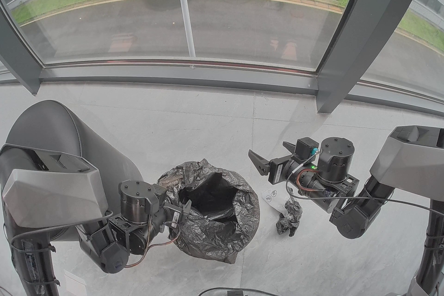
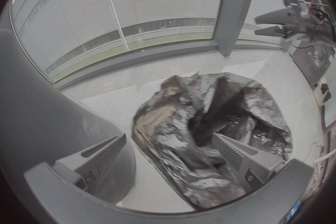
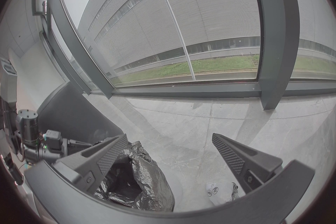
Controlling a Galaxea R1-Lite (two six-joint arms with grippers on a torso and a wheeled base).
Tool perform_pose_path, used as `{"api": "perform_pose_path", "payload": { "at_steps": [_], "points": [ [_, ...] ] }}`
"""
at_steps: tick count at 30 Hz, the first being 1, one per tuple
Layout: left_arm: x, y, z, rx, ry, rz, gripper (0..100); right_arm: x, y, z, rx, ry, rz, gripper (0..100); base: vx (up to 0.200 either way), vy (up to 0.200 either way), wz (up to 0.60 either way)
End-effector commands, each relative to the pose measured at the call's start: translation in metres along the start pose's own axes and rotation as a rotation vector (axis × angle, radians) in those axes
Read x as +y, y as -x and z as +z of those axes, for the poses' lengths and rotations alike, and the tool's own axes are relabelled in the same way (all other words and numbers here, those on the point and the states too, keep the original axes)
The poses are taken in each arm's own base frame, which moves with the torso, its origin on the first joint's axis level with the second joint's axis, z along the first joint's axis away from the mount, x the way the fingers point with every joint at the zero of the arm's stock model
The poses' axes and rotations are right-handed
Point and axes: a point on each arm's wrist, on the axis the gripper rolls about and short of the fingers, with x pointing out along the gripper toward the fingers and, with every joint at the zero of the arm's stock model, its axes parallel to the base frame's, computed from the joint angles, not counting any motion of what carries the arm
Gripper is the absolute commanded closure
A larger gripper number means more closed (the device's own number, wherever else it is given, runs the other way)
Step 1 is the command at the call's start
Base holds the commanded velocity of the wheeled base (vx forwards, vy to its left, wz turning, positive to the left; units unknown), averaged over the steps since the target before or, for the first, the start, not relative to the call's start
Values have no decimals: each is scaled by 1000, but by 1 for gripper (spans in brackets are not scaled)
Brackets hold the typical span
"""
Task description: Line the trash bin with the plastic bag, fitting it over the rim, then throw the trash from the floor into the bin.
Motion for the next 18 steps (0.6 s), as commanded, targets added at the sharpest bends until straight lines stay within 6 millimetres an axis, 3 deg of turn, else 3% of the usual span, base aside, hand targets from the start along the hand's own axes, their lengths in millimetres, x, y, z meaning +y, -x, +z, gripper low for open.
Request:
{"api": "perform_pose_path", "payload": {
  "at_steps": [1, 6, 11, 18],
  "points": [
    [-18, 26, 7, -27, -6, -75, 0, -9, 0, 8, -17, -15, -9, 0, 0, 0, 0],
    [-34, 36, 4, -21, -31, -132, 0, -10, 0, 6, -11, -15, -13, 0, 0, 0, 0],
    [-48, 49, 16, -73, -9, -187, 0, -11, -1, 6, -13, -15, -15, 0, 0, 0, 0],
    [-57, 56, 12, -55, 20, -224, 0, -11, -1, 5, -10, -15, -15, 0, 0, 0, 0]
  ]
}}
